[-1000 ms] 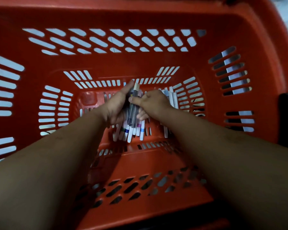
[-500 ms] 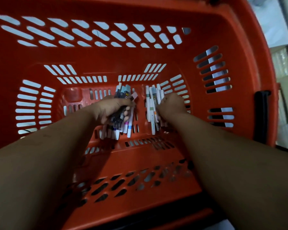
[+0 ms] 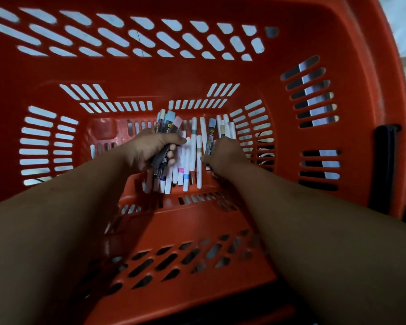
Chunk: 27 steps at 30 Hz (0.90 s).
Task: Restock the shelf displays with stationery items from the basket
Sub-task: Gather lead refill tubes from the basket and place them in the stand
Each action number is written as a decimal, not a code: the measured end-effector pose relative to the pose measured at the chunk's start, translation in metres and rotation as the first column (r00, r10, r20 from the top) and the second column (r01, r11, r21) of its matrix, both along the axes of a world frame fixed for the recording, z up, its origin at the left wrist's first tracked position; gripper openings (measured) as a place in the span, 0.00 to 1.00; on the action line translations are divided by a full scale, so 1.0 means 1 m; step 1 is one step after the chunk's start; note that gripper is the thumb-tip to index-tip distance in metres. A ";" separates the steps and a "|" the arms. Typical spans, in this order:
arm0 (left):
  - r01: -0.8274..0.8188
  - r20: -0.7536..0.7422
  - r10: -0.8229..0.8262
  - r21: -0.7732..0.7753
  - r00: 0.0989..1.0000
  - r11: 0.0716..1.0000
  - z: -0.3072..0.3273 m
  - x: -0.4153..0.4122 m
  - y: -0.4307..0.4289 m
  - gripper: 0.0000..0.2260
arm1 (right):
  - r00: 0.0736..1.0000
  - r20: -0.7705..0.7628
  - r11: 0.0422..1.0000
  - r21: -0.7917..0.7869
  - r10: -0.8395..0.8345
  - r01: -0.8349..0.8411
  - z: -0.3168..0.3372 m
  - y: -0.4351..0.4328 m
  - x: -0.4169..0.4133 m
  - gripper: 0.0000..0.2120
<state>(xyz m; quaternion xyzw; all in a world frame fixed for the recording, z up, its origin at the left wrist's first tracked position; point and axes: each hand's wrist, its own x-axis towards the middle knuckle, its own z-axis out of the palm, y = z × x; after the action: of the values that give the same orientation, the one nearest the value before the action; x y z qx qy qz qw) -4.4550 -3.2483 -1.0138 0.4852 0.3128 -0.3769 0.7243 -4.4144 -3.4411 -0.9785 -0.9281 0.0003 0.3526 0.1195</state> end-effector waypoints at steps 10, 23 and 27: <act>-0.069 0.024 0.070 -0.057 0.997 0.996 0.007 0.003 0.002 0.11 | 0.983 -0.173 0.987 0.137 -0.063 0.087 0.004 0.017 0.013 0.09; -0.089 0.149 0.101 -0.086 0.984 0.992 0.012 0.005 -0.004 0.21 | 0.949 -0.292 0.897 0.442 0.121 0.021 0.048 0.046 0.007 0.17; -0.079 0.098 0.077 0.022 0.992 0.997 0.010 0.007 -0.003 0.04 | 1.000 -0.002 0.973 0.230 -0.003 0.003 0.043 0.018 0.008 0.16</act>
<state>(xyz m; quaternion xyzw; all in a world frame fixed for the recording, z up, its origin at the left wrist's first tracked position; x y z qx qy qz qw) -4.4477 -3.2516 -1.0040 0.4995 0.3009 -0.3203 0.7466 -4.4064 -3.4229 -0.9354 -0.9078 -0.0390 0.3507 0.2268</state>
